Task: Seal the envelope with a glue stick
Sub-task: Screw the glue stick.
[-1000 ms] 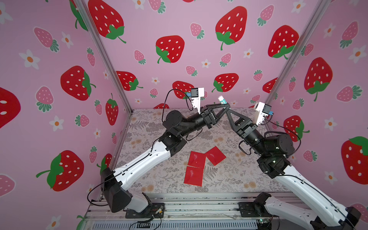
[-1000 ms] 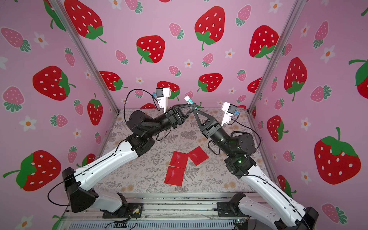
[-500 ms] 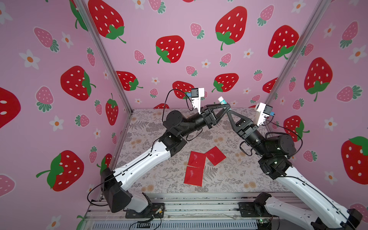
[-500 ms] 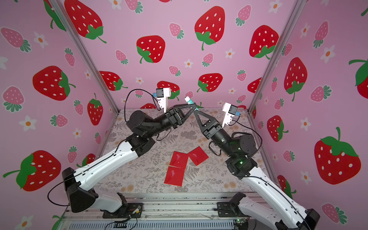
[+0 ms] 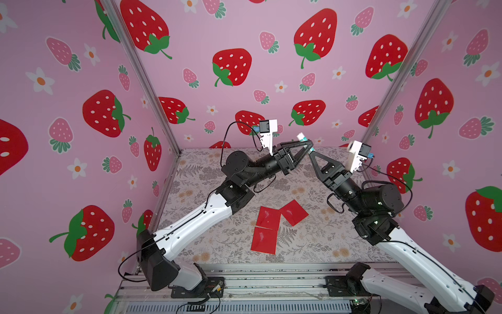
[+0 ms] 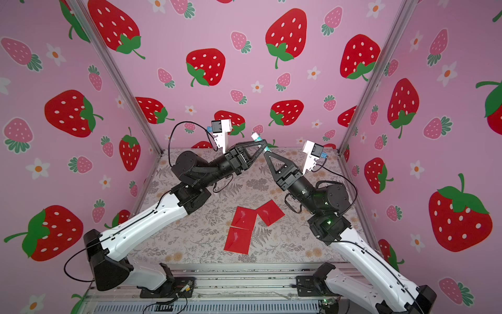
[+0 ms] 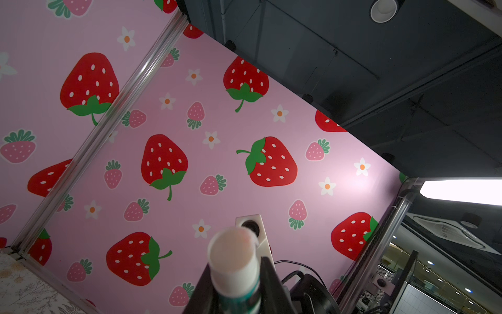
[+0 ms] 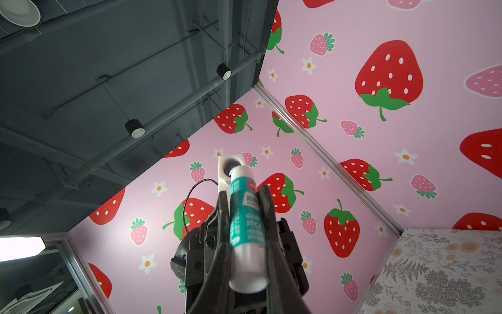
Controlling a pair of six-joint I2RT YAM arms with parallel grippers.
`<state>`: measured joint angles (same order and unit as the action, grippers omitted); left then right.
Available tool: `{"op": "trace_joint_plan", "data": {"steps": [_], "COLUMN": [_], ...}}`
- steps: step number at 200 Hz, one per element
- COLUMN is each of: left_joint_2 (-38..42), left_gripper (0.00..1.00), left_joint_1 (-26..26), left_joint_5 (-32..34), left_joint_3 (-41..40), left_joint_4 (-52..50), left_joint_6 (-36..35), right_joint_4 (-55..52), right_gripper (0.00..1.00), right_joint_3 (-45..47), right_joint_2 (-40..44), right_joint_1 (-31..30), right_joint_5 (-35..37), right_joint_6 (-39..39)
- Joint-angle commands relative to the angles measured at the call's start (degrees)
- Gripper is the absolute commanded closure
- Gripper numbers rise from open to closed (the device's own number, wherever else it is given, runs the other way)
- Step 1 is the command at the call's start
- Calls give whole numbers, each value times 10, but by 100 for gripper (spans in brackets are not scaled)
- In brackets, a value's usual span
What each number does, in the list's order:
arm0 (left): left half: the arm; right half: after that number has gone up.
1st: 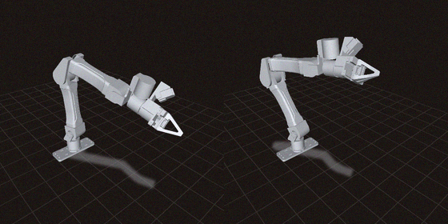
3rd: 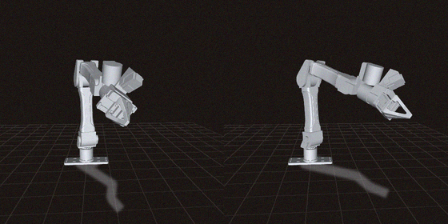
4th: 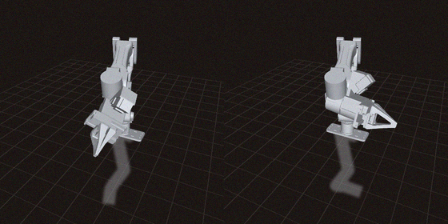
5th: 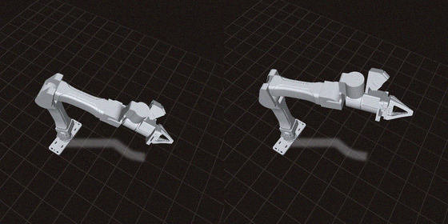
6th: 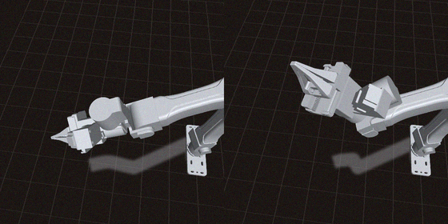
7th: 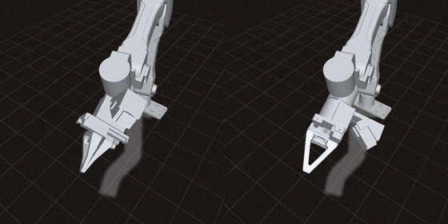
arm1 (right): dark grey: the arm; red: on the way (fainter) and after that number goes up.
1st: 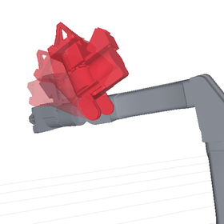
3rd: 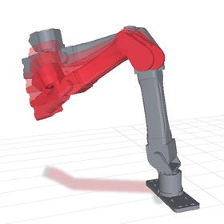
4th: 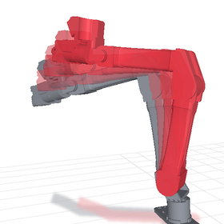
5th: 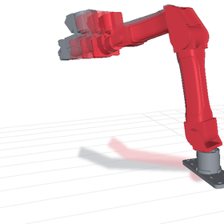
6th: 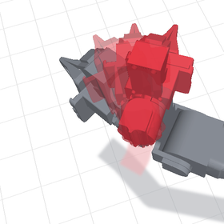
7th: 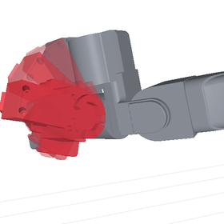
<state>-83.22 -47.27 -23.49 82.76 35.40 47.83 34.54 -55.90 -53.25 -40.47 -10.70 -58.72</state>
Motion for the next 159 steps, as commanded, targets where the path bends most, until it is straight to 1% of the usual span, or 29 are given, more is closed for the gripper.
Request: {"op": "trace_joint_plan", "data": {"steps": [1,19,27,36,40,46,54,57,71,87,111,159], "left_joint_2": [21,23,23,22,21,19,18,18,17,17,14,10], "left_gripper": [75,74,77,83,87,91,92,92,92,93,93,93], "left_joint_1": [-2,-2,-2,-1,-1,-1,-2,-2,-3,-3,-2,-3], "left_joint_5": [4,7,6,3,1,-1,-3,-4,-6,-6,-8,-10], "left_joint_3": [-3,-3,-2,0,0,0,0,0,-1,-1,-1,-1], "left_joint_4": [19,18,18,19,21,23,27,27,29,31,32,39], "left_joint_6": [-10,-11,-12,-11,-10,-8,-5,-4,-3,0,2,8], "right_joint_4": [7,5,3,0,-2,-6,-8,-9,-10,-9,-3,16], "right_gripper": [90,90,90,89,87,79,68,65,58,58,62,65], "right_joint_3": [8,9,9,9,9,9,8,8,5,-2,-9,-30], "right_joint_2": [6,6,6,7,7,6,6,6,6,6,1,-18], "right_joint_1": [-1,0,-1,-1,-1,-1,0,-1,-1,-1,-1,-1], "right_joint_5": [-4,-4,-3,-1,1,2,6,9,12,11,10,1], "right_joint_6": [-1,0,1,1,0,0,-1,-2,1,9,13,14]}}
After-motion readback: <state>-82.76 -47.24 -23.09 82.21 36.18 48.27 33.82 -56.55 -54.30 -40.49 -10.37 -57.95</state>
